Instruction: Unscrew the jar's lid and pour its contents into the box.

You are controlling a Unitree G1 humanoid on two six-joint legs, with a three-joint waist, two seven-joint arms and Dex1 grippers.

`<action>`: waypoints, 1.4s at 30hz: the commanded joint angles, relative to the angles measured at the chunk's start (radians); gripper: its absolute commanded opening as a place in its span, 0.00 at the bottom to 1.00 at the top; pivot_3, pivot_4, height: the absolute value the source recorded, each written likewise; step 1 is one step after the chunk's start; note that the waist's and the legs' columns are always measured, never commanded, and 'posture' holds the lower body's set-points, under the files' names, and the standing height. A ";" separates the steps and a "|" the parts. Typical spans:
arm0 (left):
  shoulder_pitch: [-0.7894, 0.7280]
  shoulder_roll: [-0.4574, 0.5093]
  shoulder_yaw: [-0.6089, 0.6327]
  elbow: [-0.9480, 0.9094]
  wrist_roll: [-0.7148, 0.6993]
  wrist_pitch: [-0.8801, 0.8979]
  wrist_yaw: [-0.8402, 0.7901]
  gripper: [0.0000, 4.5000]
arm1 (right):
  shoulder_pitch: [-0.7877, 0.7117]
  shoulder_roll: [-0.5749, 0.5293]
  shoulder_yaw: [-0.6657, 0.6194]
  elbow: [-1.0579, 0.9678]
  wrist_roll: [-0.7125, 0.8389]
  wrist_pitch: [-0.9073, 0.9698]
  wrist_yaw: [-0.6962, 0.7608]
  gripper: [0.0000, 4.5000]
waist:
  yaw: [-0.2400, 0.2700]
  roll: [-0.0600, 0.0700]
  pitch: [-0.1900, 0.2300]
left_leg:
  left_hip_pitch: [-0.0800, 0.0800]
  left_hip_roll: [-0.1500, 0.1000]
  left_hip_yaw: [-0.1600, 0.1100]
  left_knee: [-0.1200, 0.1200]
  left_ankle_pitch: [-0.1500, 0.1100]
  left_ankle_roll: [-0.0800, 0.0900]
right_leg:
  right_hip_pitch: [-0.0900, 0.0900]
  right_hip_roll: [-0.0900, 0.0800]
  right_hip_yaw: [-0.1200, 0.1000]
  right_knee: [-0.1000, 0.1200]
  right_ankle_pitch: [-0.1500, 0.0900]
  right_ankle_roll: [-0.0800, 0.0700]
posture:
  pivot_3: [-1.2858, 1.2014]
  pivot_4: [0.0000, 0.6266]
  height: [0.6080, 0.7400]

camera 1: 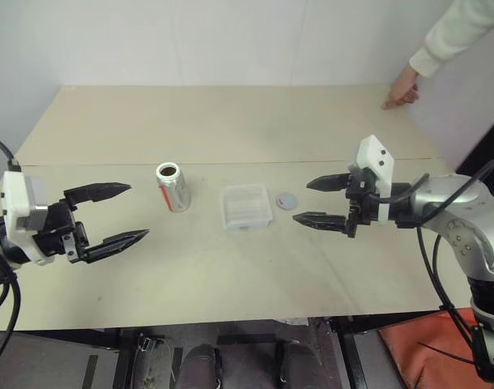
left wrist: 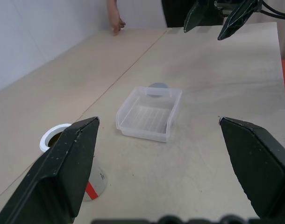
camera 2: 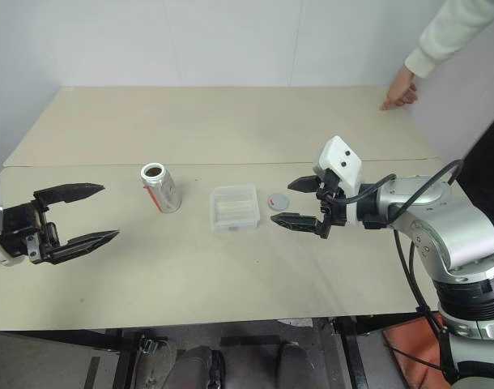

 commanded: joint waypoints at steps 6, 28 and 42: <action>0.015 -0.003 0.030 -0.042 -0.020 -0.004 0.004 1.00 | -0.010 -0.015 -0.043 -0.019 0.004 -0.029 0.009 1.00 | 0.000 0.000 0.000 | 0.000 0.000 0.000 0.000 0.000 0.000 | 0.000 0.000 0.000 0.000 0.000 0.000 | 0.52 0.24 1.00; 0.038 -0.005 0.034 -0.064 -0.040 -0.001 0.003 1.00 | -0.011 -0.020 -0.050 -0.022 0.003 -0.034 0.014 1.00 | 0.000 0.000 0.000 | 0.000 0.000 0.000 0.000 0.000 0.001 | 0.000 0.000 0.000 0.000 0.000 0.000 | 0.52 0.24 1.00; 0.070 -0.008 0.060 -0.068 -0.042 -0.007 -0.007 1.00 | 0.011 -0.016 -0.059 -0.044 0.015 -0.031 0.008 1.00 | 0.000 0.000 0.000 | 0.000 0.000 0.000 0.000 0.000 0.001 | 0.000 0.000 0.000 0.000 0.000 0.000 | 0.52 0.24 1.00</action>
